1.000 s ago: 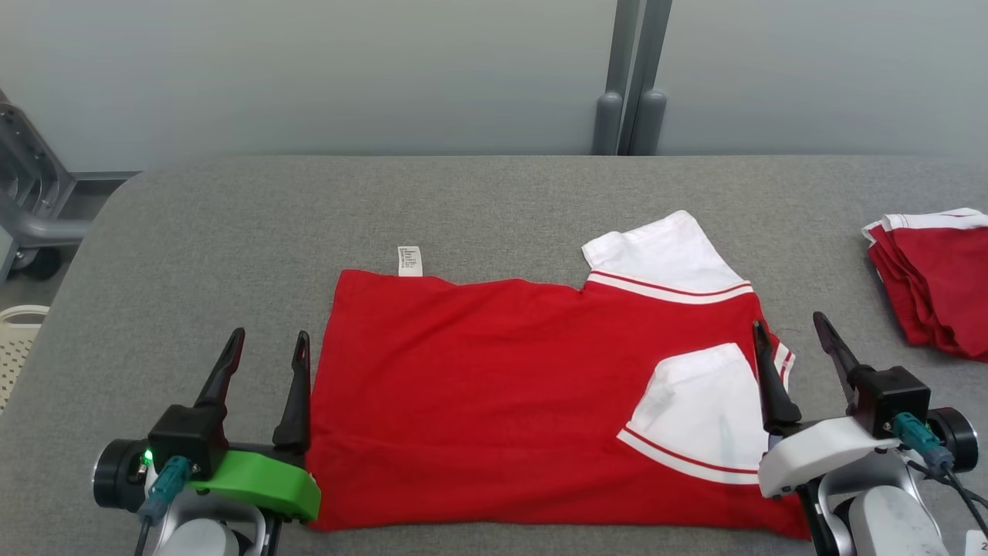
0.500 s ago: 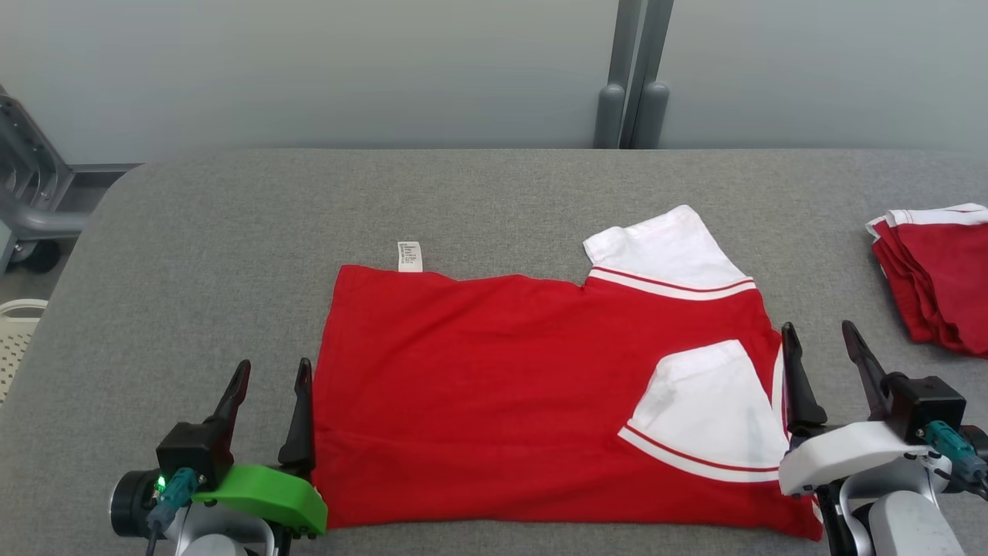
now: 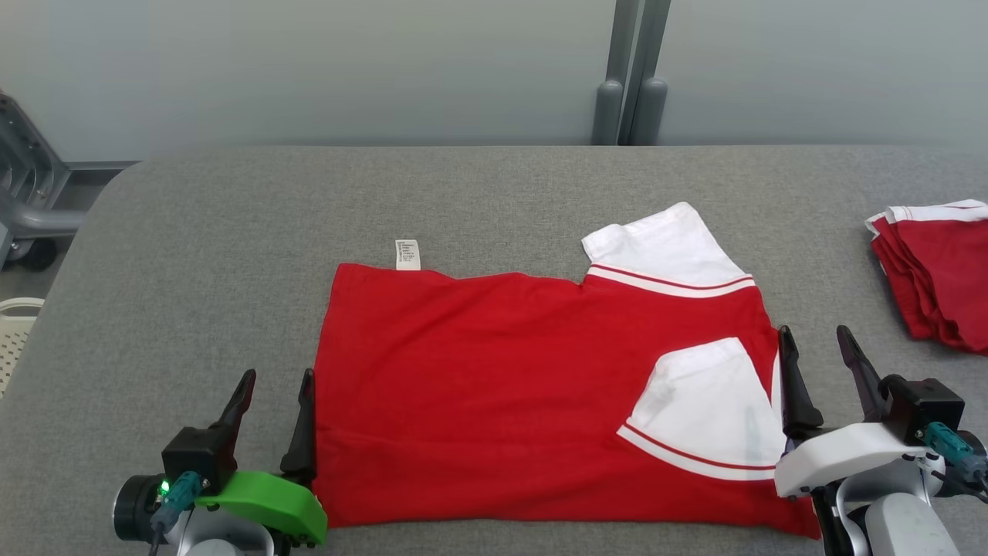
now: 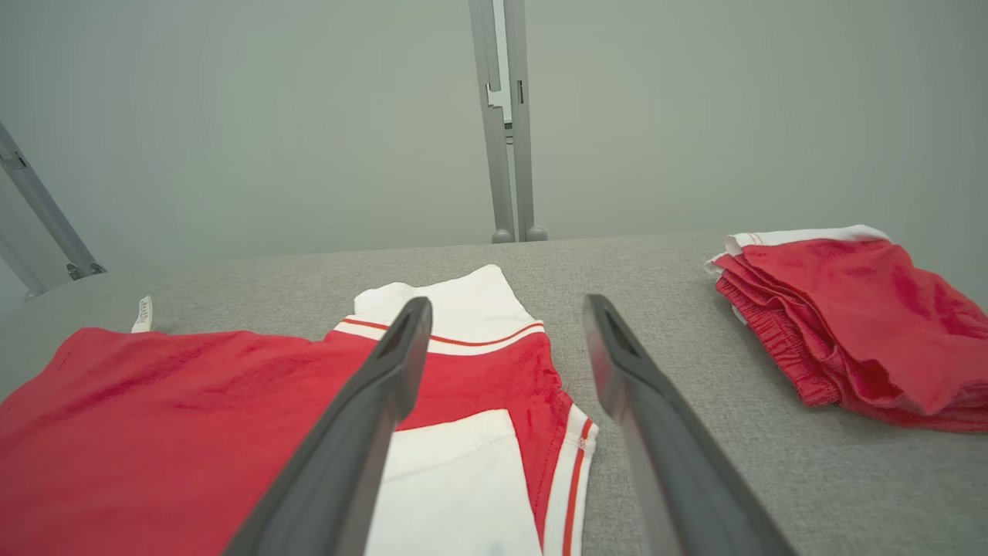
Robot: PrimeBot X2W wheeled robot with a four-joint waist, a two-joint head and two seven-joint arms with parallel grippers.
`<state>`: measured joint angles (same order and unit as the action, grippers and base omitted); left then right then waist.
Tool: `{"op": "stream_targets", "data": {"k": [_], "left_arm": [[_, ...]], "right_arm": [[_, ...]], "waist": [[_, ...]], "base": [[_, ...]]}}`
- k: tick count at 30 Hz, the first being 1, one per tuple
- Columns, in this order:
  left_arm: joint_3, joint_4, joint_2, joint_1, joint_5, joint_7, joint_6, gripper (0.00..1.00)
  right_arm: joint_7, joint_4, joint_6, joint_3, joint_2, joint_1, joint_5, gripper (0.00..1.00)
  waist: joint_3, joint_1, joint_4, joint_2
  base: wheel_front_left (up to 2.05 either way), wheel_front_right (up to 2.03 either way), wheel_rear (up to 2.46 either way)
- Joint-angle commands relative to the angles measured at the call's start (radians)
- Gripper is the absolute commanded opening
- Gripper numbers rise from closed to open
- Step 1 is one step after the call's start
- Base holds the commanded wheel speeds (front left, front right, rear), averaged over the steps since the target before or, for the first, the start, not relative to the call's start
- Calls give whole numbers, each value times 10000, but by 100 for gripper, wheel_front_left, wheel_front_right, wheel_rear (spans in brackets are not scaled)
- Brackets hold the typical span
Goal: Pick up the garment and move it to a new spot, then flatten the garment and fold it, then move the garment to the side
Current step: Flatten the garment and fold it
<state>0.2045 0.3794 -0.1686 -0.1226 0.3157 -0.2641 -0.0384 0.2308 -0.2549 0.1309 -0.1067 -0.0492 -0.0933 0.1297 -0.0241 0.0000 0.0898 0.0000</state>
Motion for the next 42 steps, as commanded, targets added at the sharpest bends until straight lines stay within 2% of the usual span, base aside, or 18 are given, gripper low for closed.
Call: {"op": "stream_targets", "data": {"k": [1, 8, 13, 18, 19, 20, 21, 27, 33, 42], "left_arm": [[-41, 25, 40, -66, -81, -2, -60, 100], [-30, 236, 42, -355, -211, -2, -166, 100], [184, 708, -189, -1137, -188, 524, -410, 100], [429, 1179, -469, -2489, -22, 1855, -636, 100], [485, 1254, -533, -2822, 5, 2097, -680, 100], [586, 1499, -728, -3460, 77, 2717, -753, 100], [659, 1587, -826, -3783, 84, 2978, -785, 100], [1276, 2171, -1276, -5512, 335, 4628, -918, 100], [1944, 2346, -1482, -6783, 979, 5989, -921, 100], [3221, 2097, -2412, -8100, 1903, 7988, -926, 100]], "right_arm": [[-55, -63, -6, 38, -26, -137, 139, 100], [-435, -40, -6, 108, -26, -426, 216, 100], [-1168, 423, -6, 628, -120, -1188, -247, 100], [-2625, 861, -7, 1245, -865, -2571, -65, 100], [-3067, 905, -4, 1578, -1129, -2895, 111, 100], [-4054, 962, -9, 2154, -1823, -3532, 393, 100], [-4492, 1051, -9, 2431, -2103, -3879, 598, 100], [-6257, 1384, -7, 3581, -3644, -5632, 1438, 100], [-6860, 1542, -7, 4532, -4644, -6801, 1906, 100], [-6801, 1400, -7, 5007, -5165, -7303, 2173, 100]], "waist": [[-18, 0, 15, 0], [-200, 0, 17, 0], [-656, 0, -51, 0], [-1558, 0, -87, 0], [-1744, 0, -94, 0], [-2132, 0, -119, 0], [-2366, 0, -141, 0], [-3325, 0, -157, 0], [-3927, 0, -134, 0], [-4304, 0, -182, 0]], "base": [[0, 0, 0], [0, 0, 0], [0, 0, 0], [0, 0, 0], [0, 0, 0], [0, 0, 0], [0, 0, 0], [0, 0, 0], [0, 0, 0], [0, 0, 0]]}}
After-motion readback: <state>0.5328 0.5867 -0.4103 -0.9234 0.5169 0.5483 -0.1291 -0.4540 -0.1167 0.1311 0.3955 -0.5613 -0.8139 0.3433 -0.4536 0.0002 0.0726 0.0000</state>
